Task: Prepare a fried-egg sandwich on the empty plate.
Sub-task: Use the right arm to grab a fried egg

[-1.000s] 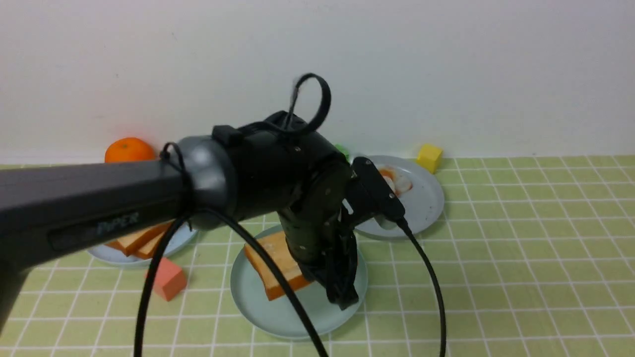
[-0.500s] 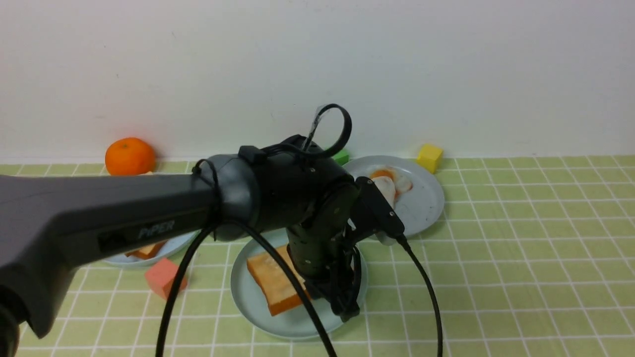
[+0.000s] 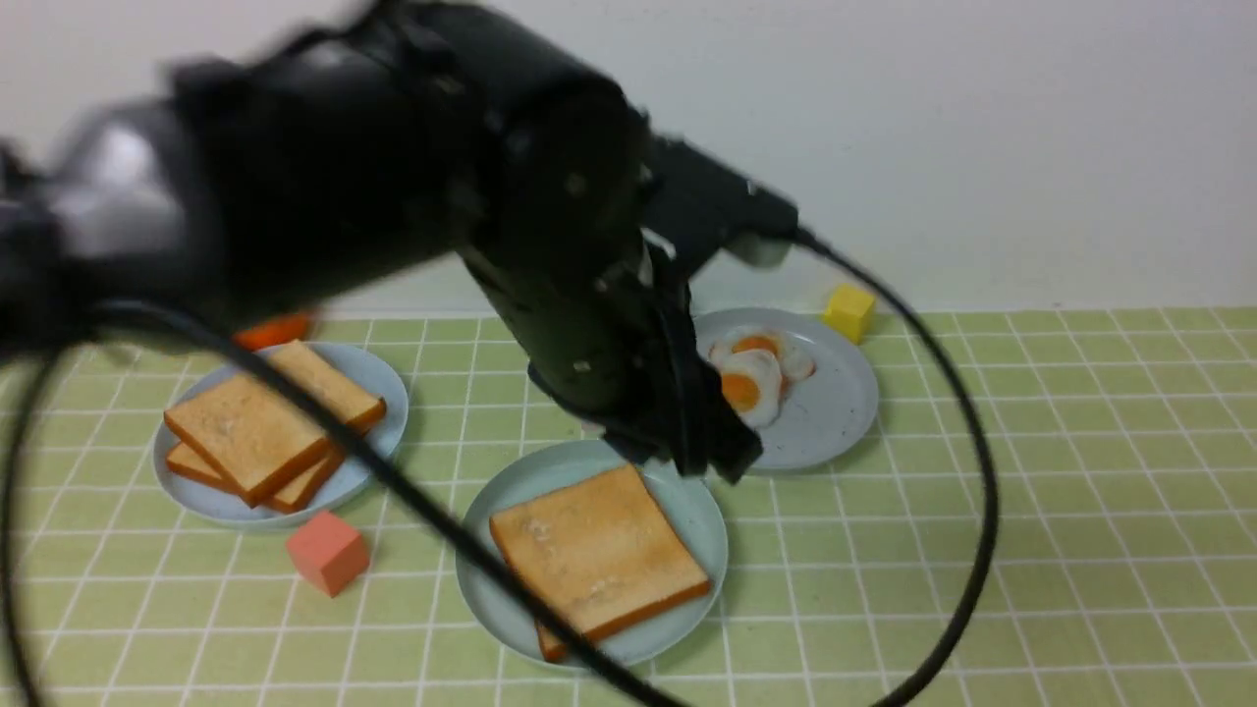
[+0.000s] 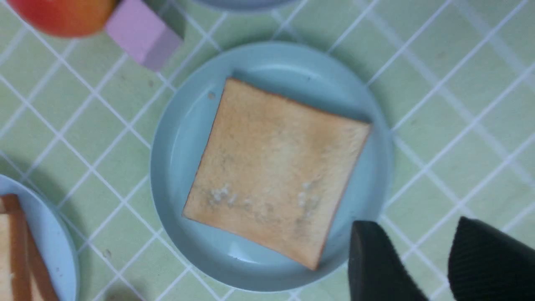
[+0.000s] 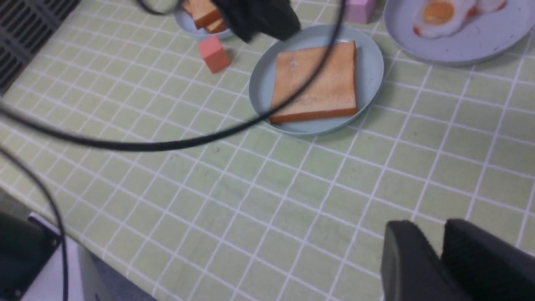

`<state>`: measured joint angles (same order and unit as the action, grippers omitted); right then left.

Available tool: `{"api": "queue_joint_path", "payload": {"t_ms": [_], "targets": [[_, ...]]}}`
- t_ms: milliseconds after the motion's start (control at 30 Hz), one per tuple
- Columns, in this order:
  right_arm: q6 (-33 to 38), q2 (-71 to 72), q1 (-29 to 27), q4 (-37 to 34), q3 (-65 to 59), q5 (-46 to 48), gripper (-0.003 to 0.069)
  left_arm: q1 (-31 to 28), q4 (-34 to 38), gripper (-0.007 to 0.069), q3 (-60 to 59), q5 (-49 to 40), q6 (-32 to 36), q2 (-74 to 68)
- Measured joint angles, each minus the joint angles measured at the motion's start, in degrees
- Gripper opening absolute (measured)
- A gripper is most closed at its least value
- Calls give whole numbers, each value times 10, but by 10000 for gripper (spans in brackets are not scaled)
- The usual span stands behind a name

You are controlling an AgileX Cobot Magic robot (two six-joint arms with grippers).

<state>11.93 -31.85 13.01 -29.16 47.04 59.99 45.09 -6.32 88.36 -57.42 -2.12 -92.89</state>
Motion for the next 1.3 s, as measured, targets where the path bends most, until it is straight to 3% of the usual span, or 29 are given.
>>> {"api": "queue_joint_path", "payload": {"t_ms": [33,167,333,433,633,1100,1300], "targets": [[-8,-48,0,-2,0,-10,188,7,24,134,1,-5,-11,71],[-12,-153,0,-9,0,-40,215,7,70,-11,-48,3,-22,206],[-13,-266,0,-49,14,-87,232,7,93,-13,-188,62,-24,363],[-13,-351,0,-98,43,-115,240,7,96,-13,-332,143,-27,499],[-13,-496,0,-121,129,-153,242,7,97,-13,-544,295,-29,698],[-26,-810,-13,-37,398,-177,274,7,100,-13,-590,456,-30,701],[-40,-911,-34,-42,493,-181,325,7,104,-13,-590,466,-30,662]]}}
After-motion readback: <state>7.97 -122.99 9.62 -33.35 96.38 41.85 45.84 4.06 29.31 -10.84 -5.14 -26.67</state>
